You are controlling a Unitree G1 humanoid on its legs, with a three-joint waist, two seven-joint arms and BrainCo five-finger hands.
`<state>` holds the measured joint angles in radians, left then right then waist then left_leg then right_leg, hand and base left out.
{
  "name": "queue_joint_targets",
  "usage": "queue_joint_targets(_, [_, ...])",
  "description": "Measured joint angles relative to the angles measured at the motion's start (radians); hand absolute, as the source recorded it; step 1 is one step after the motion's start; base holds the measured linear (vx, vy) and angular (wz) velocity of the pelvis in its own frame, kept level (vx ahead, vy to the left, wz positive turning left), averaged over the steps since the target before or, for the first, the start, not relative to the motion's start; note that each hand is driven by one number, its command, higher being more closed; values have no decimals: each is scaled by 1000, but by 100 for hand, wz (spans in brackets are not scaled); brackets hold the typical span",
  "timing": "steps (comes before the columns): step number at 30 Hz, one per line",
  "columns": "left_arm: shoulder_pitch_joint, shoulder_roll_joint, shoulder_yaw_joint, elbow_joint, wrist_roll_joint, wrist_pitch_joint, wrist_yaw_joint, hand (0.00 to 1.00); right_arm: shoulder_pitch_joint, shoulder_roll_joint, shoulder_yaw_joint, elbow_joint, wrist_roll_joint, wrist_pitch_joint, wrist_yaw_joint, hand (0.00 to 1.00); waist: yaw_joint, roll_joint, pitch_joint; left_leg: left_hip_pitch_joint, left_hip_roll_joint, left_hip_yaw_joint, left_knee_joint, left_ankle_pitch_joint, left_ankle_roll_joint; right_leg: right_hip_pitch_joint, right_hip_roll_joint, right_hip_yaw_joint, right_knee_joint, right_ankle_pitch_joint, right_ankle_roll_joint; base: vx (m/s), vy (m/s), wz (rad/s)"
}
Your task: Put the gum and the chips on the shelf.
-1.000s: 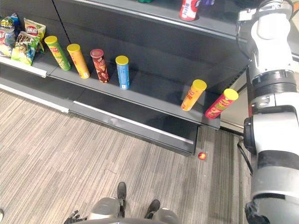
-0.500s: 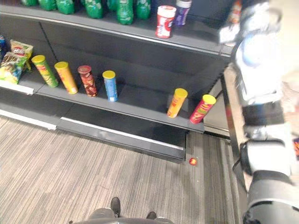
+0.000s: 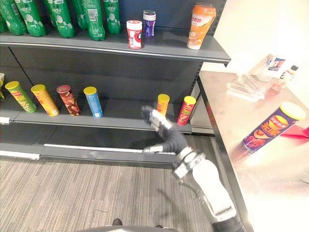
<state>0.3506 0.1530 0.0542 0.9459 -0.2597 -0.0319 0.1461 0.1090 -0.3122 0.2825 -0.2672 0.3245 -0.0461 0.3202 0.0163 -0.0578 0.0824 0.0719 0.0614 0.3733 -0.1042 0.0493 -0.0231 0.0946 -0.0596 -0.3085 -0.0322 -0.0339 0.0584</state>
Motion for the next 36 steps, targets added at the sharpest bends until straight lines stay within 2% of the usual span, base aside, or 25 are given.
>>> queue_joint_targets(6, [-14,4,-12,15,-52,46,-20,0,50,72,42,384,-112,-26,2,0,0,8,0,1,-11,6,0,-19,8,4,-11,5,1,-3,-4,54,38,-2])
queue_joint_targets(8, [-28,6,-12,45,-79,62,-37,0,50,100,28,612,-140,-30,-22,0,-1,12,1,6,-18,5,0,-24,5,14,-17,3,0,1,3,89,46,2])
queue_joint_targets(11, [-34,3,-12,53,-72,75,-47,0,62,141,-22,836,-186,-16,-69,0,-9,23,1,20,-26,3,0,-33,5,25,-25,0,4,3,0,100,43,5])
queue_joint_targets(14, [-35,-1,-10,68,-69,91,-69,0,87,174,-97,983,-266,-6,-129,0,-20,37,0,38,-34,5,0,-38,4,40,-33,1,5,-5,8,82,33,-1])
queue_joint_targets(17, [-46,4,-5,92,-51,107,-82,0,73,214,-207,1068,-312,-4,-180,0,-41,40,0,43,-35,8,0,-41,0,41,-34,3,4,-6,9,40,12,-6])
queue_joint_targets(21, [-61,-2,14,123,-47,107,-95,0,38,238,-380,1188,-326,19,-299,0,-40,38,6,81,-35,28,0,-54,-4,68,-34,17,1,-10,11,-10,10,-11])
queue_joint_targets(24, [-70,-4,24,131,-47,107,-106,0,53,229,-457,1258,-337,40,-359,0,-40,40,13,85,-35,43,0,-63,0,65,-35,31,3,-18,19,-26,26,-9])
queue_joint_targets(27, [-75,-8,31,142,-40,109,-112,0,106,231,-487,1268,-358,68,-360,0,-46,40,15,87,-35,74,0,-73,3,37,-40,57,43,-46,18,-18,38,-30])
queue_joint_targets(31, [-88,-1,30,153,-40,129,-120,0,139,243,-525,1265,-346,64,-364,0,-60,38,29,91,-41,129,0,-89,8,-25,-54,107,129,-76,35,35,76,-42])
queue_joint_targets(32, [-91,2,30,154,-35,139,-124,0,142,253,-544,1265,-340,61,-364,0,-73,34,35,99,-44,152,0,-98,14,-47,-62,124,163,-87,38,92,101,-62])
queue_joint_targets(33, [-98,3,30,158,-31,145,-129,0,144,253,-556,1264,-322,48,-363,0,-71,35,57,121,-44,205,0,-108,7,-71,-70,124,208,-86,36,73,69,-71])
queue_joint_targets(34, [-98,3,30,158,-32,146,-130,0,144,253,-557,1264,-322,44,-363,0,-70,35,62,125,-41,223,0,-110,7,-78,-73,113,216,-86,35,59,77,-123])
queue_joint_targets(36, [-91,4,30,160,-34,151,-131,0,142,256,-561,1259,-325,23,-360,0,-67,38,80,148,-32,332,0,-124,3,-108,-116,-55,255,-94,8,-5,73,-151])
